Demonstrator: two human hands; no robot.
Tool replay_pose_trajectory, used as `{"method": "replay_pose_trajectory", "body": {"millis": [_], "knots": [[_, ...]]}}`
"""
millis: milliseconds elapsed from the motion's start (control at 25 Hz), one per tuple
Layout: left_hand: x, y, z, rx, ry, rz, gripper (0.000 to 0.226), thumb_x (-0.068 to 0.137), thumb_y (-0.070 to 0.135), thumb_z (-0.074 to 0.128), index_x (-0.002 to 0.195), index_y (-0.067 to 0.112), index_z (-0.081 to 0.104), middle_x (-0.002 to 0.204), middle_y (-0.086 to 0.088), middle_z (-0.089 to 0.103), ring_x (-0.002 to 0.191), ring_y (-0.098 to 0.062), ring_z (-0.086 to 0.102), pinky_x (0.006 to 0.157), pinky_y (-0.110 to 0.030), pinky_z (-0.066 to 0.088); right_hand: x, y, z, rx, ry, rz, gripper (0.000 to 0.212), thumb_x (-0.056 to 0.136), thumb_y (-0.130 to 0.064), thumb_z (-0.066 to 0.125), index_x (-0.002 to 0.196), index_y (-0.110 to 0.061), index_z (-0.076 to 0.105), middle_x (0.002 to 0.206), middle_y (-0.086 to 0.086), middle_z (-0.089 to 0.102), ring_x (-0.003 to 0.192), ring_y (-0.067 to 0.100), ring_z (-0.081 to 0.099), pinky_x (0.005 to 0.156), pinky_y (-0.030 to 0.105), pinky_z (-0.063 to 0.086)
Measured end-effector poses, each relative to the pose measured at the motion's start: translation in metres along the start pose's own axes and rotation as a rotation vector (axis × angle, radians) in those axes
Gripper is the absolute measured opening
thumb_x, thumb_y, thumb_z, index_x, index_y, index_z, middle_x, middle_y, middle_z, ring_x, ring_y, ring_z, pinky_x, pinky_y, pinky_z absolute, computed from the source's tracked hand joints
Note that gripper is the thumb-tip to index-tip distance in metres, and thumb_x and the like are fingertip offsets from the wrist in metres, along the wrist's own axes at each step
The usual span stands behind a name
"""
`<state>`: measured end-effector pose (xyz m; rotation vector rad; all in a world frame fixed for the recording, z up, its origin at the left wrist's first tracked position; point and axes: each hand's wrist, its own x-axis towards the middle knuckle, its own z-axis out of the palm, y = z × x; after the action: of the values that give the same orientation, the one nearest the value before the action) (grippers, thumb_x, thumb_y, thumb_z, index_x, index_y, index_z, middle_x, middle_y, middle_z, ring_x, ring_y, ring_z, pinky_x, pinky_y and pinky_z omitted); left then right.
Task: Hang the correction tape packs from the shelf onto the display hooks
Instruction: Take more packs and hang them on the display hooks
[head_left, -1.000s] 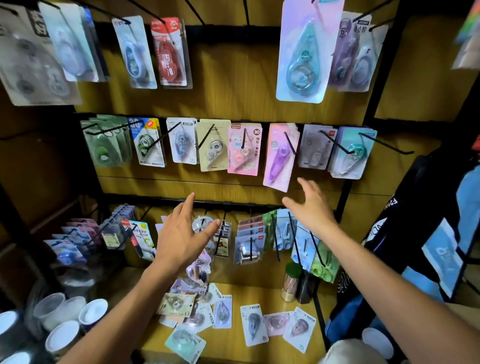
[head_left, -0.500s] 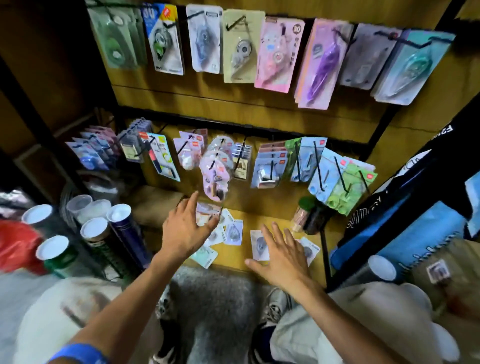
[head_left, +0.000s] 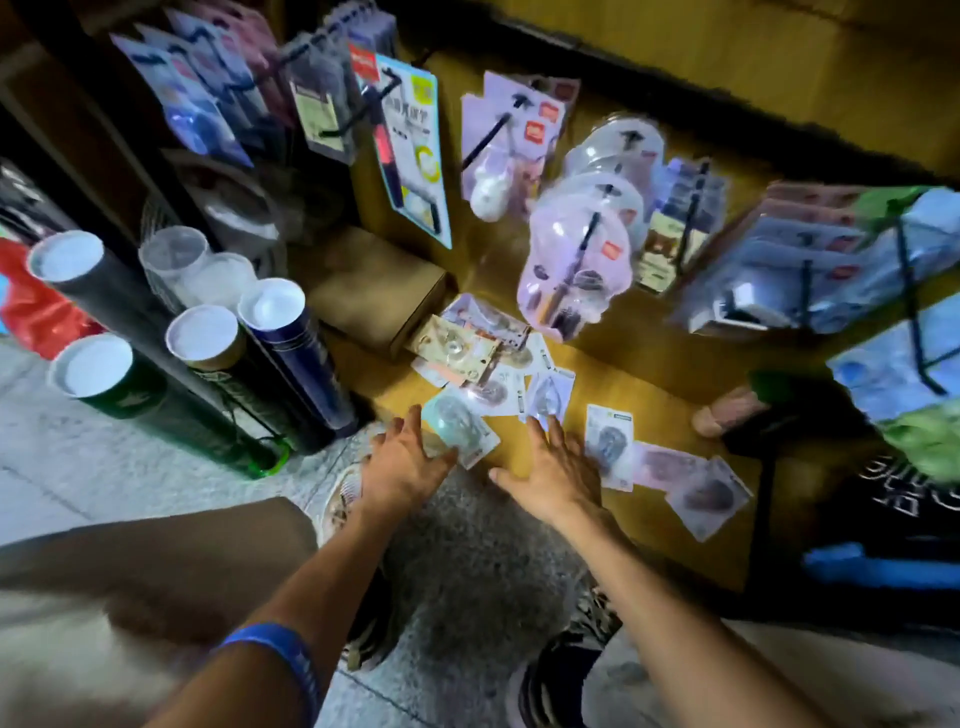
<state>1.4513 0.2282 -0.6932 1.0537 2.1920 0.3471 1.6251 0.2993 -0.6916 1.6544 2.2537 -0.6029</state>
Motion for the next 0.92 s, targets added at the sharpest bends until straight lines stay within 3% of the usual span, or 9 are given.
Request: {"method": "replay_pose_trajectory", "body": {"millis": [160, 240, 360, 440, 560, 640, 720, 760, 920], "knots": [[0.058, -0.036, 0.038, -0.093, -0.129, -0.116, 0.086, 0.082, 0.061, 0.053, 0.151, 0.018, 0.027, 0.147, -0.016, 0.042, 0.133, -0.041, 0.039, 0.108, -0.046, 0.036, 0.105, -0.034, 0.014, -0.064, 0.004, -0.095, 0.095, 0.082, -0.07, 0.055, 0.156, -0.024, 0.016, 0.165, 0.005, 0.01, 0.148, 0.034, 0.02, 0.117, 0.046, 0.026], [0.077, -0.04, 0.053, -0.143, -0.152, -0.11, 0.076, 0.082, 0.06, 0.055, 0.142, 0.015, 0.039, 0.135, -0.018, 0.052, 0.125, -0.042, 0.048, 0.1, -0.044, 0.042, 0.148, -0.048, 0.017, -0.083, 0.043, -0.128, 0.094, 0.08, -0.069, 0.058, 0.154, -0.025, 0.02, 0.164, 0.004, 0.012, 0.145, 0.034, 0.024, 0.111, 0.046, 0.034], [0.11, -0.047, 0.076, -0.264, -0.157, -0.138, 0.076, 0.07, 0.058, 0.053, 0.127, 0.008, 0.047, 0.119, -0.022, 0.06, 0.113, -0.044, 0.056, 0.089, -0.042, 0.046, 0.202, -0.064, 0.028, -0.124, 0.07, -0.184, 0.096, 0.079, -0.066, 0.063, 0.154, -0.025, 0.019, 0.164, 0.003, 0.011, 0.146, 0.033, 0.021, 0.112, 0.046, 0.031], [0.127, -0.049, 0.088, -0.393, -0.119, -0.19, 0.064, 0.078, 0.046, 0.07, 0.121, 0.004, 0.047, 0.117, -0.021, 0.063, 0.111, -0.039, 0.059, 0.082, -0.034, 0.042, 0.231, -0.073, 0.034, -0.162, 0.073, -0.188, 0.101, 0.077, -0.064, 0.066, 0.156, -0.026, 0.014, 0.165, 0.005, 0.008, 0.147, 0.035, 0.019, 0.114, 0.048, 0.026], [0.142, -0.045, 0.102, -0.694, -0.021, -0.378, 0.038, 0.08, 0.021, 0.079, 0.094, 0.013, 0.045, 0.102, -0.01, 0.061, 0.098, -0.021, 0.06, 0.071, -0.021, 0.039, 0.259, -0.078, 0.042, -0.224, 0.033, -0.173, 0.111, 0.073, -0.059, 0.074, 0.156, -0.028, 0.009, 0.165, 0.007, -0.001, 0.15, 0.038, 0.006, 0.115, 0.056, 0.021], [0.151, -0.045, 0.112, -0.929, 0.031, -0.511, 0.046, 0.074, 0.007, 0.082, 0.084, 0.018, 0.038, 0.092, -0.009, 0.059, 0.096, -0.024, 0.064, 0.08, -0.035, 0.052, 0.263, -0.076, 0.05, -0.227, 0.026, -0.204, 0.109, 0.071, -0.053, 0.078, 0.155, -0.027, 0.013, 0.164, 0.009, 0.008, 0.147, 0.039, 0.014, 0.112, 0.052, 0.025], [0.157, -0.049, 0.114, -1.131, 0.068, -0.635, 0.049, 0.069, -0.003, 0.08, 0.081, 0.021, 0.039, 0.083, -0.011, 0.061, 0.088, -0.03, 0.065, 0.082, -0.052, 0.056, 0.256, -0.073, 0.057, -0.217, 0.123, -0.275, 0.097, 0.07, -0.046, 0.08, 0.149, -0.024, 0.028, 0.153, 0.009, 0.029, 0.136, 0.037, 0.032, 0.104, 0.044, 0.035], [0.159, -0.052, 0.115, -1.217, 0.068, -0.681, 0.045, 0.069, -0.004, 0.079, 0.08, 0.02, 0.042, 0.082, -0.013, 0.062, 0.083, -0.029, 0.064, 0.082, -0.054, 0.056, 0.251, -0.07, 0.059, -0.217, 0.17, -0.31, 0.089, 0.07, -0.043, 0.08, 0.144, -0.023, 0.034, 0.145, 0.007, 0.037, 0.129, 0.035, 0.038, 0.099, 0.042, 0.038], [0.154, -0.057, 0.105, -1.369, 0.141, -0.704, 0.026, 0.082, 0.003, 0.069, 0.068, 0.016, 0.052, 0.071, -0.01, 0.06, 0.07, -0.022, 0.056, 0.07, -0.034, 0.052, 0.225, -0.06, 0.064, 0.012, 0.164, -0.267, 0.078, 0.065, -0.043, 0.08, 0.132, -0.021, 0.046, 0.128, 0.006, 0.044, 0.119, 0.032, 0.044, 0.092, 0.039, 0.04]]}}
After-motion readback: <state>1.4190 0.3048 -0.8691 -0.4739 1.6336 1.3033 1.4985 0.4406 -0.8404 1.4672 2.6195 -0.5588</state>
